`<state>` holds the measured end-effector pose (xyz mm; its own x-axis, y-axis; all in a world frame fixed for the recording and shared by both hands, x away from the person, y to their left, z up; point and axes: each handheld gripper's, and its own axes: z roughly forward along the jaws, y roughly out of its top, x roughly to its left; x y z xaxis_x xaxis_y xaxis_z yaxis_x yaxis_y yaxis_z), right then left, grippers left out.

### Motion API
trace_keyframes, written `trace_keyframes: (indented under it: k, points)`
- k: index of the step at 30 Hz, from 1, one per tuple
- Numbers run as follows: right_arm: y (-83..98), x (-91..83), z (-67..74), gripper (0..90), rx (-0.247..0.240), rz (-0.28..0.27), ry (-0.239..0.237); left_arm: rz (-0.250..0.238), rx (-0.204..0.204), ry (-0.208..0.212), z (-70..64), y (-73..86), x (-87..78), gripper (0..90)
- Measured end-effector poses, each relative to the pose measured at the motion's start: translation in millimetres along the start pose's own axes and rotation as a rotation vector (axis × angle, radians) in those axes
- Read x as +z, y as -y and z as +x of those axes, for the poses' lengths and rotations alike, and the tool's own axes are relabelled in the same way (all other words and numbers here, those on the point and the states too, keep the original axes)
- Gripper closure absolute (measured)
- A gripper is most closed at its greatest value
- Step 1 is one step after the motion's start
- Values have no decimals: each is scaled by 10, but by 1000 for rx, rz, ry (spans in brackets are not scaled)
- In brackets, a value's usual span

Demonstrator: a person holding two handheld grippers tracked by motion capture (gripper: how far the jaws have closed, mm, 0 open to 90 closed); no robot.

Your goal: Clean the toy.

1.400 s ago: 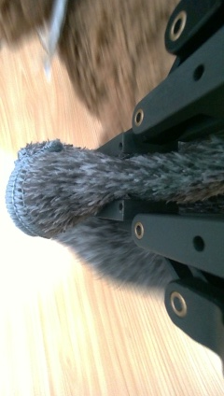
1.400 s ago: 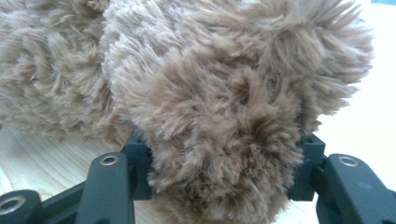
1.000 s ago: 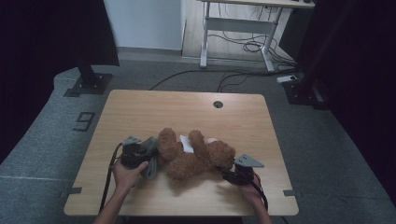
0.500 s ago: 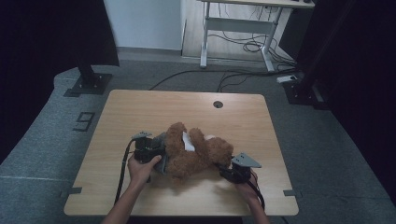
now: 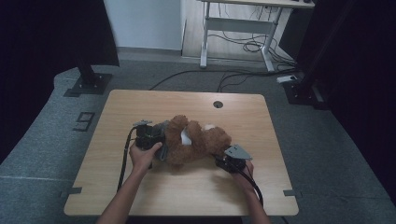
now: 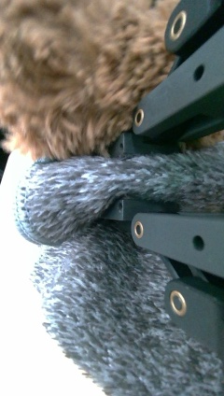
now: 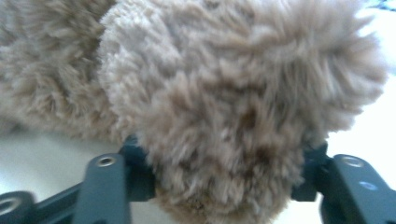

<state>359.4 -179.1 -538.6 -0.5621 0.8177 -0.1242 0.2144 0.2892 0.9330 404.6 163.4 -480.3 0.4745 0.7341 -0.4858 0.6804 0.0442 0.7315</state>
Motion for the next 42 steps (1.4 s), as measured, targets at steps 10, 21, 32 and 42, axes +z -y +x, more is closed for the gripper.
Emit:
trace_keyframes:
  k: [10,21,32,42]
  points:
    - [176,-343,39,164,46,92,-95,28,65,-14,-101,219,-145,744]
    - [-218,-701,-139,138,199,-34,-158,30,53,8,-17,344,-281,735]
    - [-79,-392,-82,198,237,70,-179,-40,104,-51,54,174,-741,742]
    - [-16,-469,9,263,202,61,-146,-34,277,0,-664,-61,-607,750]
